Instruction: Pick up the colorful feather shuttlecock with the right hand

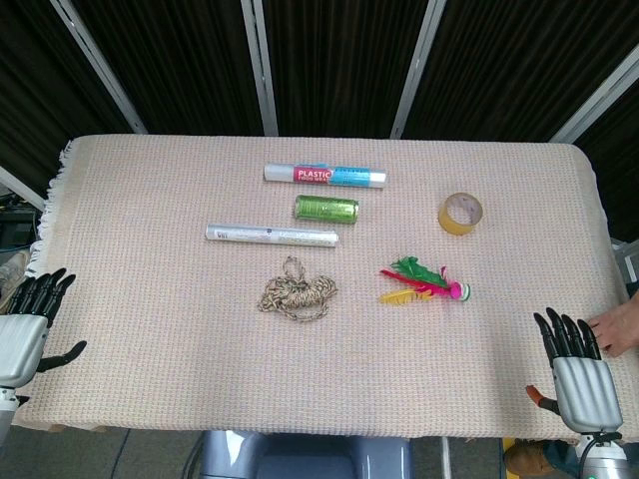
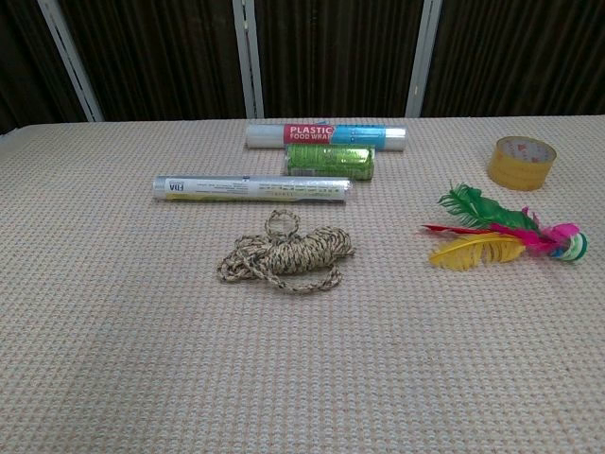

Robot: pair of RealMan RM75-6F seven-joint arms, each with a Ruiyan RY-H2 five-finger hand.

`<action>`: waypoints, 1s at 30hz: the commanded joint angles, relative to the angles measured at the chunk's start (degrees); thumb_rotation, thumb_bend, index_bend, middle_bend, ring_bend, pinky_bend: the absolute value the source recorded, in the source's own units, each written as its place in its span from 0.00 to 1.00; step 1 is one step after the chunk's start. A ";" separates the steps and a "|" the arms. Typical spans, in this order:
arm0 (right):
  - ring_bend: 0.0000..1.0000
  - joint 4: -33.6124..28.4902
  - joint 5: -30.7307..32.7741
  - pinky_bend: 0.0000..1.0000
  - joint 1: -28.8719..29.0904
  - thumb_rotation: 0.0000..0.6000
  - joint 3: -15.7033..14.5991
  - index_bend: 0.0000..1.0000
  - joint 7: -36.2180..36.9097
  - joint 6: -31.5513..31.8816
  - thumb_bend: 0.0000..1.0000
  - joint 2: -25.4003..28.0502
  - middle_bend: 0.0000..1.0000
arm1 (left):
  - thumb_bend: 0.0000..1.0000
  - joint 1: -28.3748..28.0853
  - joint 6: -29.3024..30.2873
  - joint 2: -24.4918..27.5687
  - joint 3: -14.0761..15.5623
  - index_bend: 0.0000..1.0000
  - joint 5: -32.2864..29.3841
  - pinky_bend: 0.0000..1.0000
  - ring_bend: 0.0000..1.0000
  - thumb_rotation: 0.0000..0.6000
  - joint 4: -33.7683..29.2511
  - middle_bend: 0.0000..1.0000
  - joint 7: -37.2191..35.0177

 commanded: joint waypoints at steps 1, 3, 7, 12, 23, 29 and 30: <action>0.00 -0.05 0.12 0.00 -0.06 1.00 0.04 0.00 -0.09 0.08 0.03 -0.03 0.00 | 0.21 -0.05 -0.22 -0.05 0.06 0.00 -0.07 0.00 0.00 1.00 0.04 0.00 -0.02; 0.00 -0.06 0.17 0.00 -0.12 1.00 0.11 0.00 -0.05 0.24 0.03 -0.02 0.00 | 0.21 -0.12 -0.45 -0.14 0.04 0.00 -0.24 0.00 0.00 1.00 0.13 0.00 0.10; 0.00 0.32 0.06 0.00 0.02 1.00 0.17 0.00 0.35 0.10 0.03 0.02 0.00 | 0.21 -0.22 -0.82 -0.35 0.13 0.00 -0.40 0.00 0.00 1.00 -0.12 0.00 0.76; 0.00 2.93 -3.10 0.00 2.75 1.00 1.26 0.17 4.34 -1.37 0.05 -1.99 0.00 | 0.21 -0.29 -0.47 -0.68 0.04 0.00 0.06 0.00 0.00 1.00 0.06 0.00 0.81; 0.00 15.91 -4.99 0.00 18.29 1.00 6.70 0.38 9.61 -17.48 0.15 -13.10 0.02 | 0.21 -1.13 -2.87 -1.34 -1.05 0.00 -3.16 0.00 0.00 1.00 1.63 0.00 0.37; 0.00 24.44 -1.71 0.00 24.83 1.00 8.31 0.37 11.86 -26.51 0.15 -17.83 0.02 | 0.21 -1.60 -4.54 -2.07 -1.61 0.00 -5.50 0.00 0.00 1.00 2.64 0.00 1.30; 0.00 25.45 -1.41 0.00 25.64 1.00 8.46 0.36 12.02 -27.56 0.15 -18.28 0.02 | 0.21 -1.63 -4.62 -2.19 -1.72 0.00 -5.79 0.00 0.00 1.00 2.74 0.00 1.50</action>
